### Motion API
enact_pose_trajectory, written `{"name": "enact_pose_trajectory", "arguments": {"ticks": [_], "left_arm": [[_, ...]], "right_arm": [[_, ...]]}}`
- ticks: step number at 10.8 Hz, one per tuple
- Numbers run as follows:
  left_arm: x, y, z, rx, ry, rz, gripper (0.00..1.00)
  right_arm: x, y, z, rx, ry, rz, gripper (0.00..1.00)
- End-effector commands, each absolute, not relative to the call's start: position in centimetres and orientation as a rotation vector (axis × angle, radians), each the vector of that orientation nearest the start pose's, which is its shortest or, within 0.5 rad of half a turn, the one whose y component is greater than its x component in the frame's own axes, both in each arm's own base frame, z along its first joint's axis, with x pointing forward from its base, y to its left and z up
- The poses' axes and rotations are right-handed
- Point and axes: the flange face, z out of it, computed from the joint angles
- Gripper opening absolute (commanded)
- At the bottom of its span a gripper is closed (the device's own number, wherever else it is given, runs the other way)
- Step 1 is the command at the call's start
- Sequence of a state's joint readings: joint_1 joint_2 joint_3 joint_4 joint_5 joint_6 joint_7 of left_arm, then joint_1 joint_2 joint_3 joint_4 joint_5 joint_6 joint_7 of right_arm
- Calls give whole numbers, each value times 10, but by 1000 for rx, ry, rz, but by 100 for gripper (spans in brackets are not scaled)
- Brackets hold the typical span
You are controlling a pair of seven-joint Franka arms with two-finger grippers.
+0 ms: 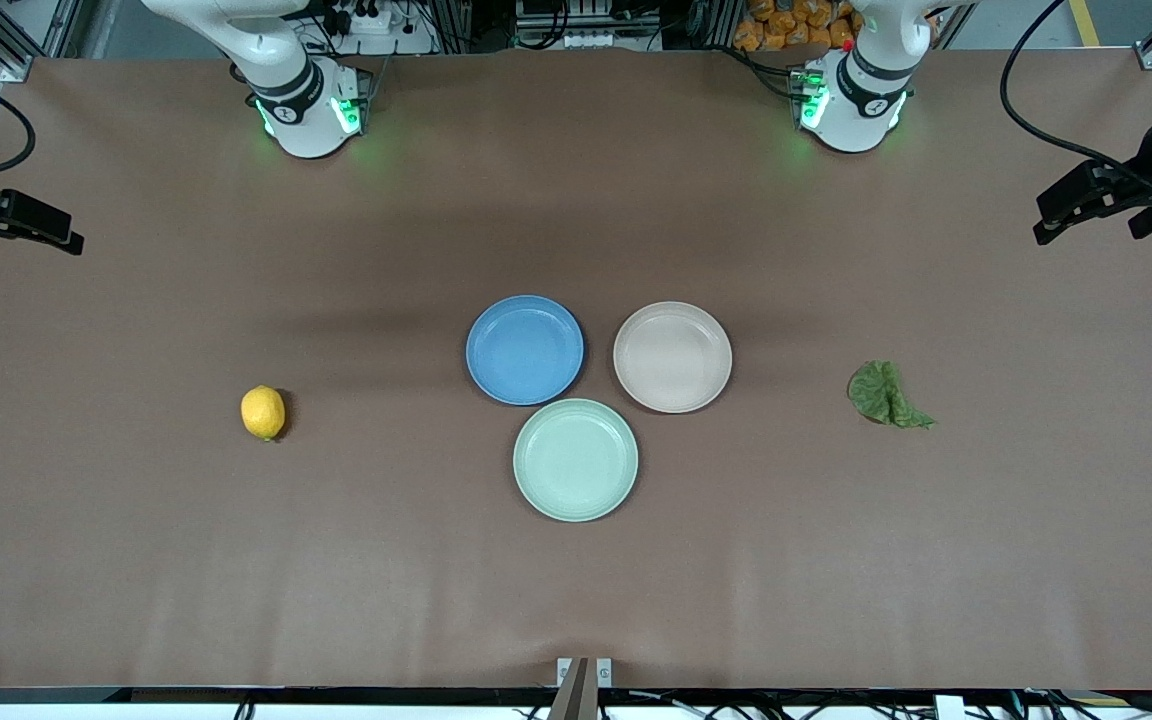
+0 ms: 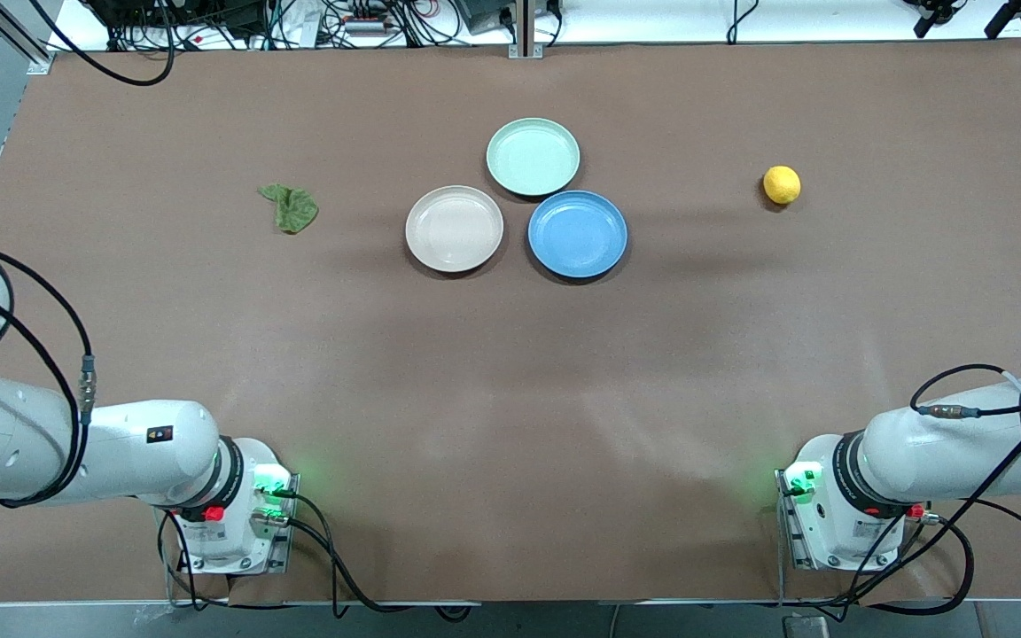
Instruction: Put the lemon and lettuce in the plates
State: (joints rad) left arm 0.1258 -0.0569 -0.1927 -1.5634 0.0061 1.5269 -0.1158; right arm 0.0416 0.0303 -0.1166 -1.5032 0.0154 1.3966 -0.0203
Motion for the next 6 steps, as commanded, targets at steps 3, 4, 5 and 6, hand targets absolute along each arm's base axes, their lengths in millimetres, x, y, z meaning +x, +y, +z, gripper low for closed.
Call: {"name": "enact_pose_trajectory", "arguments": {"ticks": [3,4,5,6], "left_arm": [[532,-35,653,-3131,-32,0,100],[539,-34,638,-3133,-15,50,100],[544,-35,618,-3132,-17,110,100],[549,-33,594,-3130,-26,169,100]], "right_arm": [[543,-40,626,-3103,112,220,100],[543,-40,625,-3103,112,225,100],[543,-40,626,-3103,112,222,100],[546,-39,621,-3103,106,234,100]]}}
